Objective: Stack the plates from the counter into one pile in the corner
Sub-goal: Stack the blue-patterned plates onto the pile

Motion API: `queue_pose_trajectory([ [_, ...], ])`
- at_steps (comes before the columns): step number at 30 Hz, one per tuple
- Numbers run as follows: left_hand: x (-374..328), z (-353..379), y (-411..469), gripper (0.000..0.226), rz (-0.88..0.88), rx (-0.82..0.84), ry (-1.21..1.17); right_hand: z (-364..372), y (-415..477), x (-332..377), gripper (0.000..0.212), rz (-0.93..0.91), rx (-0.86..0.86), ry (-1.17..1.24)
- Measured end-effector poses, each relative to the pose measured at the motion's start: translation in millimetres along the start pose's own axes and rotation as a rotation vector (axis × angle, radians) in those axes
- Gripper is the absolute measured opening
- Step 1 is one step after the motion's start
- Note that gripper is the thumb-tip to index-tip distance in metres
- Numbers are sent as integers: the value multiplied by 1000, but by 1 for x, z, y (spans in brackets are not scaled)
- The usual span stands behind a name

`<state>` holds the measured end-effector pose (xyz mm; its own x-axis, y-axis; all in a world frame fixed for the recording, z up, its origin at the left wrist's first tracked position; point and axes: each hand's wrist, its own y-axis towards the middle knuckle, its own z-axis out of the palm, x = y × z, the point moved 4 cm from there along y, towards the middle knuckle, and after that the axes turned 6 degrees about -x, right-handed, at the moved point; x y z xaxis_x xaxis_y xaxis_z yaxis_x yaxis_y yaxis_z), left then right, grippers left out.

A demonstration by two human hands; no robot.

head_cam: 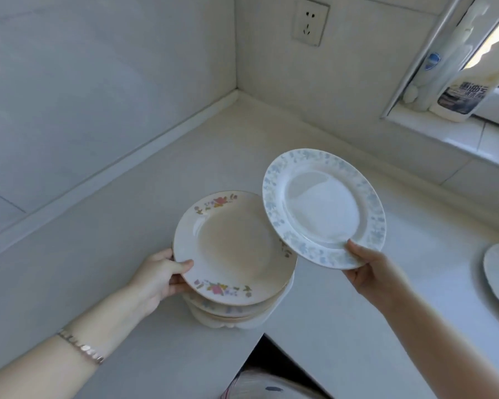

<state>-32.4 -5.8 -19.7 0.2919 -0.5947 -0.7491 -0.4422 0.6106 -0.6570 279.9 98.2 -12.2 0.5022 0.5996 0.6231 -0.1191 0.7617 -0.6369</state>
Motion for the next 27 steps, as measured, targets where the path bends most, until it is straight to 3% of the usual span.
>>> queue_pose_trajectory([
  [6, -9, -11, 10, 15, 49, -99, 436, 6, 5, -4, 24, 22, 9, -26],
  [13, -9, -17, 15, 54, 333, -244, 1277, 8, 13, -8, 23, 57, -16, -56],
  [15, -8, -17, 14, 53, 370, -328, 1363, 9, 15, -9, 22, 56, -16, -78],
  [17, -5, -16, 11, 45, 435, -426, 1270, 10, 14, -9, 20, 50, -8, -116],
  [18, -3, -15, 10, 42, 462, -437, 1111, 11, 13, -9, 19, 47, -1, -140],
  [21, 6, -2, 14, 43, 412, -264, 343, 15, 8, -10, 34, 27, 32, -264],
  [22, 8, 4, 15, 43, 376, -231, 165, 17, 7, -11, 29, 24, 35, -312],
  [24, 9, 12, 16, 43, 319, -242, -11, 20, 6, -15, 13, 27, 34, -397],
  [27, 11, 13, 19, 42, 287, -292, -91, 25, 5, -26, 11, 45, 26, -508],
])
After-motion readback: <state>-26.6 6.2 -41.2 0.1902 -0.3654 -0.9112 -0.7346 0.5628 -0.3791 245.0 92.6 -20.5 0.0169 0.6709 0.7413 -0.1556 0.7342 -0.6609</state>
